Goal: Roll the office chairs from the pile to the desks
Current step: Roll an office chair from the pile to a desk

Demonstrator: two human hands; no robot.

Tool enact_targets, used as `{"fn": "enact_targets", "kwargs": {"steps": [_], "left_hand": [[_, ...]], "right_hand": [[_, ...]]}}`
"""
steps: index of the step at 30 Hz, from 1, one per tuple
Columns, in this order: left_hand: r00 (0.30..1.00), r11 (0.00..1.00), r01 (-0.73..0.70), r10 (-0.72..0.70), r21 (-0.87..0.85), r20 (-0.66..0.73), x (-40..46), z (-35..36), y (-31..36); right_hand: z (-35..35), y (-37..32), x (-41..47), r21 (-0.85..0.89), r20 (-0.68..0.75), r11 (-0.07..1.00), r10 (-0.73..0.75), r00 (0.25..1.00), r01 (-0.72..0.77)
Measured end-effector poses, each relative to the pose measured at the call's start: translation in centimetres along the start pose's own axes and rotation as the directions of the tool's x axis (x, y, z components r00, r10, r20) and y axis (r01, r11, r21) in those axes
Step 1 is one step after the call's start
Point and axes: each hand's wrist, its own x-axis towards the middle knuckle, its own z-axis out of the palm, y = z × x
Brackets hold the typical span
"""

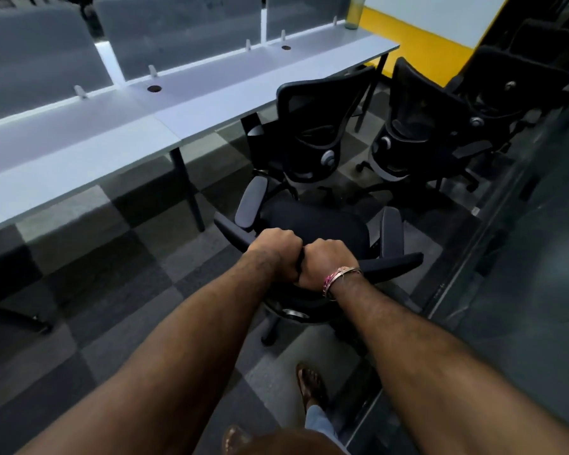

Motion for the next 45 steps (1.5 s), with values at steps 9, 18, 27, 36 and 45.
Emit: {"fn": "enact_targets", "kwargs": {"steps": [9,18,27,36,45], "left_hand": [[0.979,0.977,0.204,-0.202,-0.057,0.036,-8.2,2.9,-5.6],[0.92,0.913,0.391,-0.386,-0.119,0.061,-16.5,5.4,-10.4],[0.797,0.78,0.603,-0.598,-0.168,0.085,-24.4,8.9,-14.1],[0.594,0.559,0.801,-0.788,-0.214,0.162,-30.8,11.2,-14.8],[0.339,0.276,0.927,-0.906,-0.254,0.252,-36.3,13.1,-12.7]], "right_hand": [[-0.7,-9.4,0.6,-0.013,-0.011,0.981,-0.193,0.981,0.193],[-1.9,-18.3,1.6,-0.104,0.015,0.897,-0.431,0.902,0.43],[-1.9,-27.1,2.4,-0.161,0.004,0.739,-0.663,0.749,0.655],[-2.4,-34.0,2.2,-0.161,0.02,0.524,-0.846,0.534,0.836],[-1.6,-39.7,0.0,-0.181,0.049,0.267,-0.959,0.28,0.946]]}}
